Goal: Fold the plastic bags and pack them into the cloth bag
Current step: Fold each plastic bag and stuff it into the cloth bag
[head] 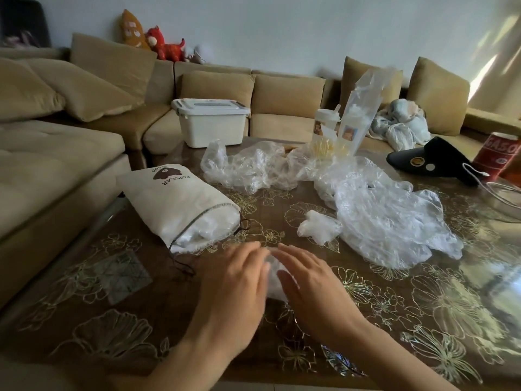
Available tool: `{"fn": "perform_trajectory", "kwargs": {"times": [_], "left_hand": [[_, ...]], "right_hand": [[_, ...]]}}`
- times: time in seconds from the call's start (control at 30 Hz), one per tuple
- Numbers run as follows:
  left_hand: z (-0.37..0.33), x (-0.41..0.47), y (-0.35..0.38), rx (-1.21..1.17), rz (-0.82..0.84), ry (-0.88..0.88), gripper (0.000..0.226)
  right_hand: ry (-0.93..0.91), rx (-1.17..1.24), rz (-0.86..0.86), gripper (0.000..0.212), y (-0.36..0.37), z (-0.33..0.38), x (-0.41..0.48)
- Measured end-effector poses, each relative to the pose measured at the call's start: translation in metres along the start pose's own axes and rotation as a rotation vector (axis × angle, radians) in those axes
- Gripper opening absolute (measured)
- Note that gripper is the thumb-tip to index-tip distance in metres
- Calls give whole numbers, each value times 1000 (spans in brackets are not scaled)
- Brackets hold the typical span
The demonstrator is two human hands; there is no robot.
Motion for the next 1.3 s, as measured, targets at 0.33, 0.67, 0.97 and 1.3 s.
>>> {"fn": "perform_trajectory", "kwargs": {"times": [0.33,0.67,0.97,1.3], "left_hand": [[34,-28,51,120,594,-135,91],[30,-21,48,120,593,-165,90],[40,15,44,-117,386,-408,66],[21,5,21,-1009,269,-997,9]], "right_hand": [[60,-130,423,66,36,-22,-15],[76,-127,420,82,37,-21,-16],[162,143,-30,54,-17,-28,-17],[765,945,210,30,-43,-37,-74]]}}
Point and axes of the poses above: each hand's wrist, its own x-axis towards the middle knuckle, its own y-axis out of the palm, z = x × y, the point moved 7 cm from there along x, towards the middle knuckle, and after that the axes turned 10 degrees about -z, right-handed, at the moved point
